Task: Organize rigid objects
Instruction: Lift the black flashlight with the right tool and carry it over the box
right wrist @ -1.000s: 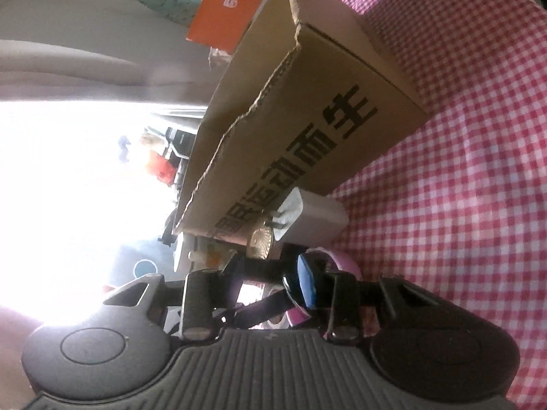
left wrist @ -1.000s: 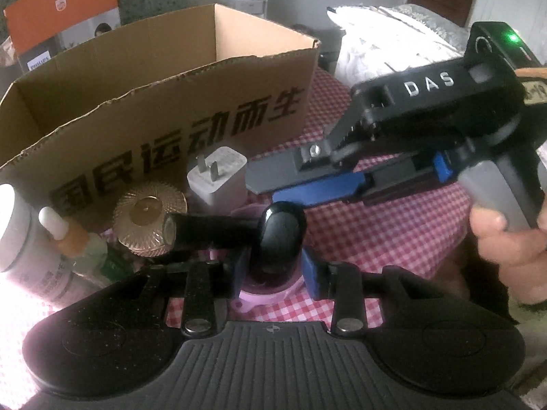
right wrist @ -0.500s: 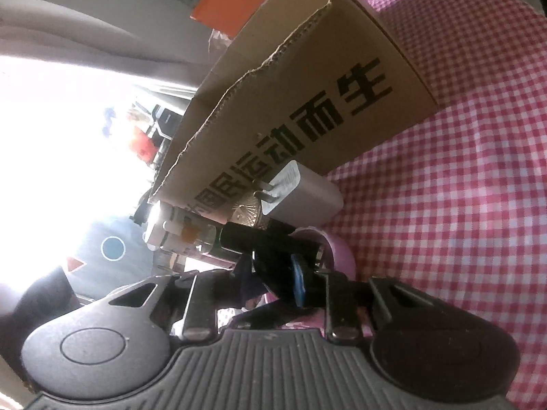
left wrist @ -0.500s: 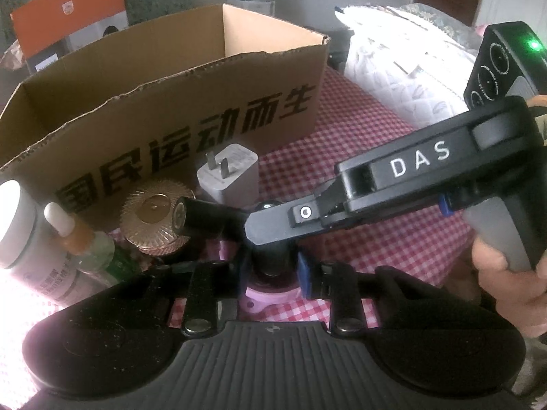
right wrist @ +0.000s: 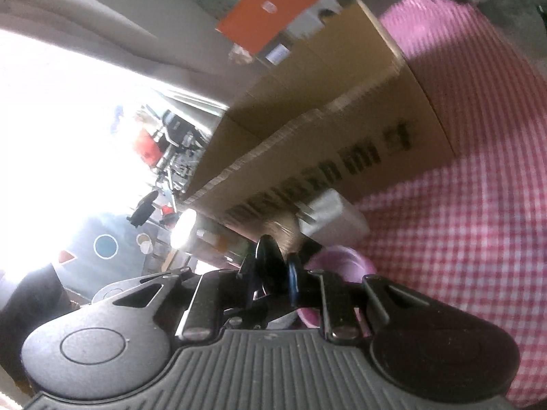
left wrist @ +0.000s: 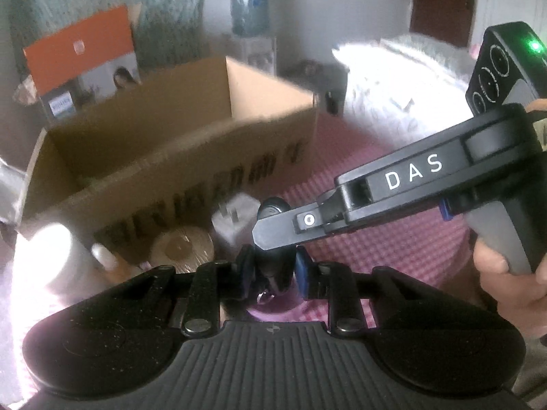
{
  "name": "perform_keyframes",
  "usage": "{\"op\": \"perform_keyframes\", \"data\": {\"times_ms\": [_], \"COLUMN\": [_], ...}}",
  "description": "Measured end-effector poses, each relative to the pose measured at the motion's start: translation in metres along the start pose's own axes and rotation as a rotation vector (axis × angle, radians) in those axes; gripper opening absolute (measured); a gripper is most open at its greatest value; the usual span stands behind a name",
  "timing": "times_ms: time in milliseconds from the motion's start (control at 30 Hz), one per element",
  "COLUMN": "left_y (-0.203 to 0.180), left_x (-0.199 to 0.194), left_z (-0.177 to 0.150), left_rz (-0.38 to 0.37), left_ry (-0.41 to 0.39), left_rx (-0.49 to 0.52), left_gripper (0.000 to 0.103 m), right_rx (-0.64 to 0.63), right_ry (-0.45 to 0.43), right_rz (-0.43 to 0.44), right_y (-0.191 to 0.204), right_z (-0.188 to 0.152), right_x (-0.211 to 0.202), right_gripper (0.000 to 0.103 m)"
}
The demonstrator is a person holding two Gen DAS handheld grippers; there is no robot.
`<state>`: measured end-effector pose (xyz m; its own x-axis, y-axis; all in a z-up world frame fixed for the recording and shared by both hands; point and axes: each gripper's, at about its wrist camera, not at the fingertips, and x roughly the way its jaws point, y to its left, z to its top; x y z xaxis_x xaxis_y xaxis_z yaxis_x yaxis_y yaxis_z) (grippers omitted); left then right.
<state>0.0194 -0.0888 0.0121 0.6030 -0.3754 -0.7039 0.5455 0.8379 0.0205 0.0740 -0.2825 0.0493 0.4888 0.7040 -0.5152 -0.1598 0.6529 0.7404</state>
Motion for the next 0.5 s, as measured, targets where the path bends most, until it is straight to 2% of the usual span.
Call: {"op": "perform_keyframes", "data": {"times_ms": [167,300,400,500], "left_y": [0.007,0.025,0.044,0.07], "left_x": [-0.034,-0.053,-0.058,-0.048], "left_z": [0.019,0.041,0.062,0.08], "left_rz": [0.046,0.103,0.156,0.192], "left_ry": [-0.105,-0.171,-0.188,-0.17], "left_rx": [-0.003,-0.03,-0.07,-0.139], "left_gripper": [0.024,0.024,0.024,0.024], "right_rx": [-0.102,-0.183,-0.227,-0.237], "right_ry": [-0.047,-0.062,-0.046,0.008], "right_rz": [0.033,0.083,0.125,0.153], "right_y": [0.039,0.069,0.087,0.097], "right_z": [0.021,0.052,0.082,0.115], "right_x": [-0.012,-0.008,0.007,0.036], "right_gripper": [0.02,0.02,0.02,0.02]}}
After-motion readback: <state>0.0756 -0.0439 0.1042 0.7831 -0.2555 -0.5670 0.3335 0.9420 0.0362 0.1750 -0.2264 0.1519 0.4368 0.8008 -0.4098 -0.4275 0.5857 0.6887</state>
